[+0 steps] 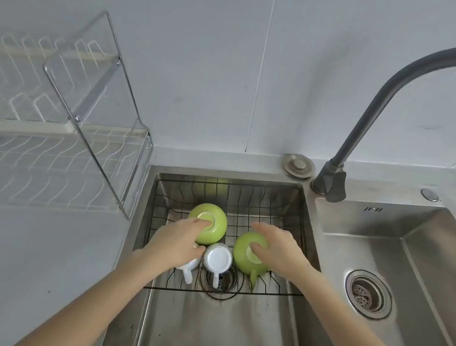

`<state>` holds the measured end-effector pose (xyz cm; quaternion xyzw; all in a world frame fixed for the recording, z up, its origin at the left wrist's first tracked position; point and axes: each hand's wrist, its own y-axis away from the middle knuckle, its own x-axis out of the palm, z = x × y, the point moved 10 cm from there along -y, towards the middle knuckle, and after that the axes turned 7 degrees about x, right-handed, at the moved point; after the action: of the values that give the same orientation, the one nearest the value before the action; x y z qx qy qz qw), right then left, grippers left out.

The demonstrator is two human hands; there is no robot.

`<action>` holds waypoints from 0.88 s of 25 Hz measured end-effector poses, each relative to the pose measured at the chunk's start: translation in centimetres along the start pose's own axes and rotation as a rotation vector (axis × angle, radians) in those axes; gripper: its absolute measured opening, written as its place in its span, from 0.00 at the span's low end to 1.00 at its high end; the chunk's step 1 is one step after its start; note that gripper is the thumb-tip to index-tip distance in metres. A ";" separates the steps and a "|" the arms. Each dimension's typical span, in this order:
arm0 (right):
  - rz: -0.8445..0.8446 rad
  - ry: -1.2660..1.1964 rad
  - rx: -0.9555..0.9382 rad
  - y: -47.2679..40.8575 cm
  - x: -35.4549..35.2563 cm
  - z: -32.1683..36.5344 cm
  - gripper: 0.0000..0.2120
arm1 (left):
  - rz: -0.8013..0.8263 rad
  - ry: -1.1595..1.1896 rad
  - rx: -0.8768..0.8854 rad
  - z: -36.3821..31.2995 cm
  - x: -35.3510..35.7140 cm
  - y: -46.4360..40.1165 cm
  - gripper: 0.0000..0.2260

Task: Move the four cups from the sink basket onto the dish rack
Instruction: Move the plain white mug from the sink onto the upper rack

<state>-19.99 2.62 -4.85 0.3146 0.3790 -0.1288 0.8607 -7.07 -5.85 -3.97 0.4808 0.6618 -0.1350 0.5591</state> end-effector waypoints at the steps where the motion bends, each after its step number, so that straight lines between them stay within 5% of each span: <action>1: 0.020 -0.002 0.028 -0.5 0.9 -0.6 0.23 | 0.027 0.004 -0.011 0.1 0.7 -0.2 0.25; 7: 0.160 -0.043 0.154 -2.5 6.9 -3.8 0.23 | 0.129 0.121 -0.077 2.6 7.4 -2.0 0.26; 22: 0.194 -0.282 0.307 -7.4 13.1 -5.1 0.25 | 0.122 0.163 -0.143 4.1 12.7 -6.0 0.27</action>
<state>-17.43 0.43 -20.34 0.4558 0.1988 -0.1445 0.8555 -8.20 -5.63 -18.55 0.4885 0.6825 -0.0139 0.5435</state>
